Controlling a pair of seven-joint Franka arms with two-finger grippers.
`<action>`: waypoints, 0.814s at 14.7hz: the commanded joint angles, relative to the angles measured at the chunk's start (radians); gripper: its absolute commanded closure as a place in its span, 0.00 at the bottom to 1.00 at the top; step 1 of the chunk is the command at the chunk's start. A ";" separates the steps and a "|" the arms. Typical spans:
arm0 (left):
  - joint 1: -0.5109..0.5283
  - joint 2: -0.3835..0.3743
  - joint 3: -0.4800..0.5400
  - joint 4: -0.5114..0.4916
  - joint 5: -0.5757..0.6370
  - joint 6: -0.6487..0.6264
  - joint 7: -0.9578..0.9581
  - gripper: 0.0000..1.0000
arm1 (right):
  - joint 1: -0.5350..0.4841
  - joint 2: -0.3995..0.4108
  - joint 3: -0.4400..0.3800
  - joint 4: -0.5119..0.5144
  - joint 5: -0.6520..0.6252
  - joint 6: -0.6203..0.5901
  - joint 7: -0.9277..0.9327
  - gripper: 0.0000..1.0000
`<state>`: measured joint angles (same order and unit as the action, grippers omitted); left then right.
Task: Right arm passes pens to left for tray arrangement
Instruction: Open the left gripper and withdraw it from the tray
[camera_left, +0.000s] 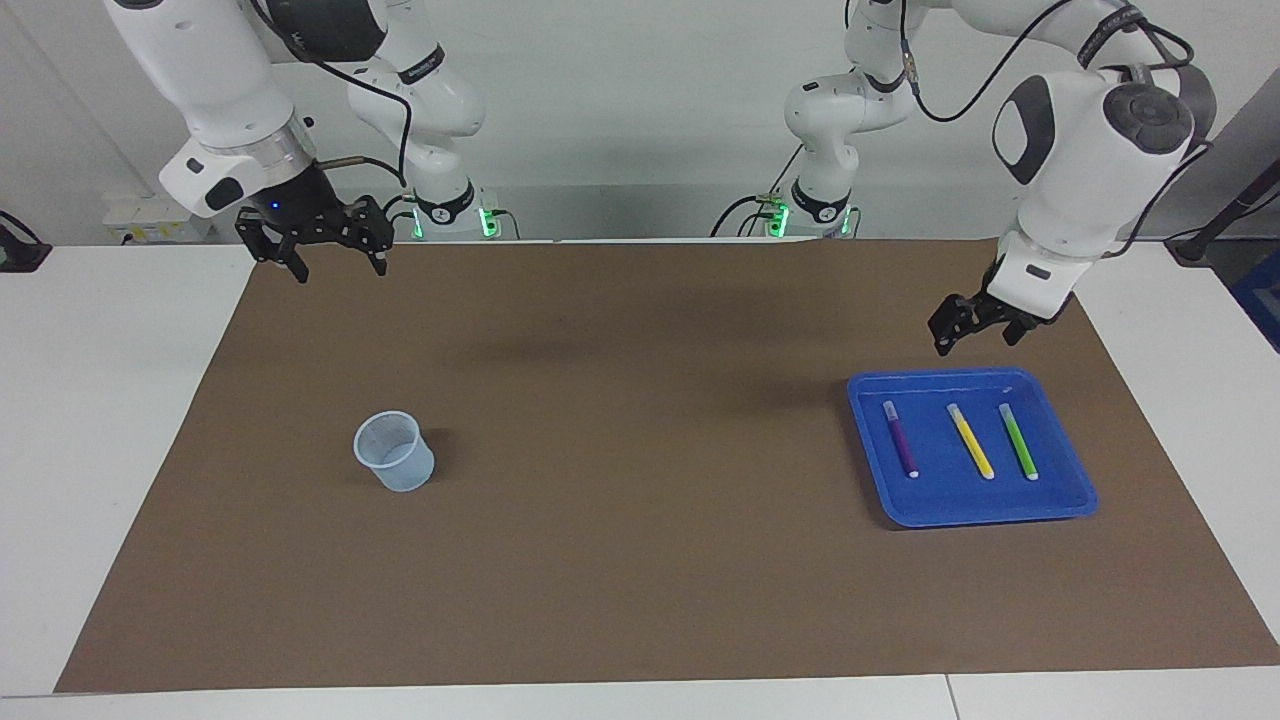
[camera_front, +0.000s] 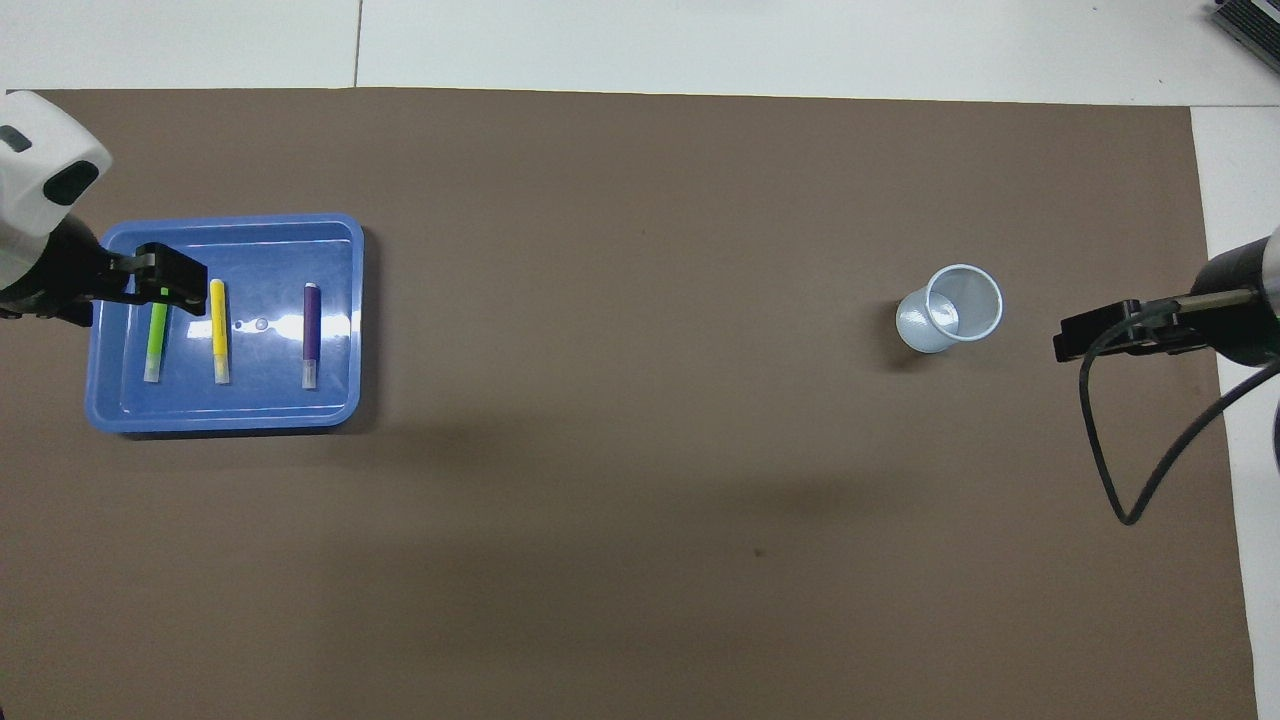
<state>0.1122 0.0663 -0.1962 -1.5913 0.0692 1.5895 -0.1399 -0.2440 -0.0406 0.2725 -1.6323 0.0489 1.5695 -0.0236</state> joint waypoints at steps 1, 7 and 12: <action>-0.048 -0.063 0.079 -0.024 -0.020 -0.078 0.069 0.00 | -0.006 -0.013 0.008 -0.015 -0.006 0.000 -0.013 0.00; -0.085 -0.092 0.130 -0.022 -0.020 -0.115 0.140 0.00 | -0.008 -0.013 0.008 -0.015 -0.004 0.000 -0.013 0.00; -0.085 -0.103 0.126 -0.022 -0.019 -0.063 0.257 0.00 | -0.008 -0.013 0.008 -0.015 -0.004 0.000 -0.013 0.00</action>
<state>0.0480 -0.0129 -0.0887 -1.5924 0.0600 1.4962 0.0758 -0.2421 -0.0406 0.2752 -1.6330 0.0489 1.5695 -0.0236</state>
